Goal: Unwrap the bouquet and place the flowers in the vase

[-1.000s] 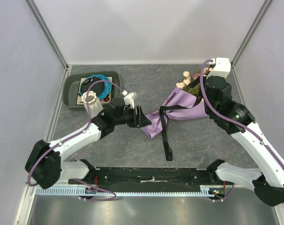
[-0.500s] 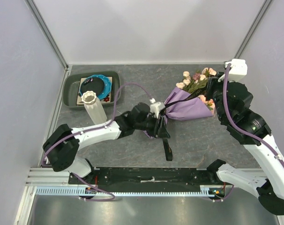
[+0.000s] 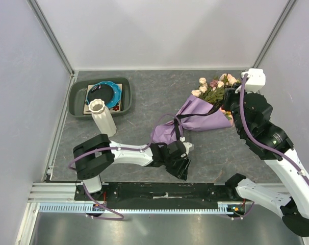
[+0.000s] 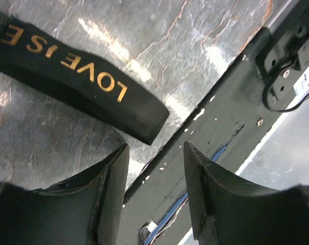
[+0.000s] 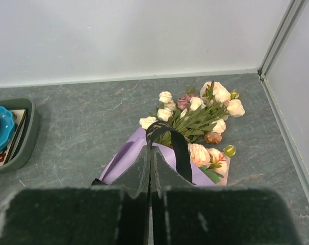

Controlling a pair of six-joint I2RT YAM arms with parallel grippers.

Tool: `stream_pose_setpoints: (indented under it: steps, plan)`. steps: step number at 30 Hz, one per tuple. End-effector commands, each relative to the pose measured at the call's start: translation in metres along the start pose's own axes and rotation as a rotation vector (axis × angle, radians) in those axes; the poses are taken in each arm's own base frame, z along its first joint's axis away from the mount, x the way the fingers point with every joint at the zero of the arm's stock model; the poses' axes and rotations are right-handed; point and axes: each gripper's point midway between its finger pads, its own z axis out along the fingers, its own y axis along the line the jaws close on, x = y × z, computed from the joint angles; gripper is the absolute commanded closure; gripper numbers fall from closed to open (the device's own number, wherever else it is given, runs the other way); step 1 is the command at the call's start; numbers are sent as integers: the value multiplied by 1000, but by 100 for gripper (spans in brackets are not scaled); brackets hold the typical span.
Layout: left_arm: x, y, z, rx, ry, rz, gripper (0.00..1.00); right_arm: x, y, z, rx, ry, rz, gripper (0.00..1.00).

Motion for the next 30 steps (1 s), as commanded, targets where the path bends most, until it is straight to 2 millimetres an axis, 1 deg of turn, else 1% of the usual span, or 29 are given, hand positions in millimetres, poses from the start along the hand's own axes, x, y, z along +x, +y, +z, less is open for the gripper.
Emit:
stream_pose_setpoints:
  steps: [1,5,7,11,12,14,15,16,17,18,19,20,22,23,24,25,26,27,28,29,30]
  plan:
    - [-26,-3,6,-43,-67,1,45,-9,-4,-8,-10,-37,32,100]
    - [-34,0,9,-72,-76,24,44,-9,-5,-11,-11,-39,34,100]
    - [-38,1,13,-92,-67,22,46,-11,-5,-11,-13,-41,35,100]
    - [-40,-1,15,-99,-67,24,56,-15,-6,-13,-16,-50,35,100]
    - [-41,0,15,-103,-69,24,67,-15,-6,-13,-17,-50,34,100]
    - [-46,-1,10,-109,-85,38,84,-15,-6,-13,-15,-49,30,100]
    - [-50,2,6,-135,-105,45,98,-15,-7,-14,-14,-50,29,100]
    - [-59,0,-5,-149,-141,57,98,-14,-8,-15,-9,-48,28,100]
    - [-62,1,-15,-177,-142,77,98,-11,-10,-15,-6,-40,21,100]
    - [-79,9,-28,-256,-210,92,98,-9,-11,-15,-2,-36,16,100]
    - [-90,11,-41,-289,-247,108,98,-9,-13,-18,1,-37,17,100]
    - [-107,5,-69,-317,-298,143,98,-2,-16,-17,13,-21,4,100]
    - [-139,23,-107,-432,-400,156,98,1,-21,-21,21,-21,8,100]
    - [-162,18,-139,-441,-482,148,98,6,-23,-22,25,-9,0,100]
    - [-171,26,-157,-476,-510,137,98,6,-24,-26,19,-13,13,100]
    - [-188,44,-181,-509,-560,92,98,7,-25,-28,15,-11,15,100]
    - [-204,44,-210,-506,-628,79,98,12,-24,-29,0,-2,12,100]
    - [-213,51,-227,-517,-667,55,98,10,-25,-35,-15,-13,26,100]
    - [-226,71,-251,-551,-714,14,98,11,-23,-37,-30,-13,31,100]
    - [-238,70,-270,-534,-762,4,98,16,-22,-38,-46,-4,27,100]
    - [-248,70,-286,-523,-802,-3,98,17,-14,-42,-105,-6,34,100]
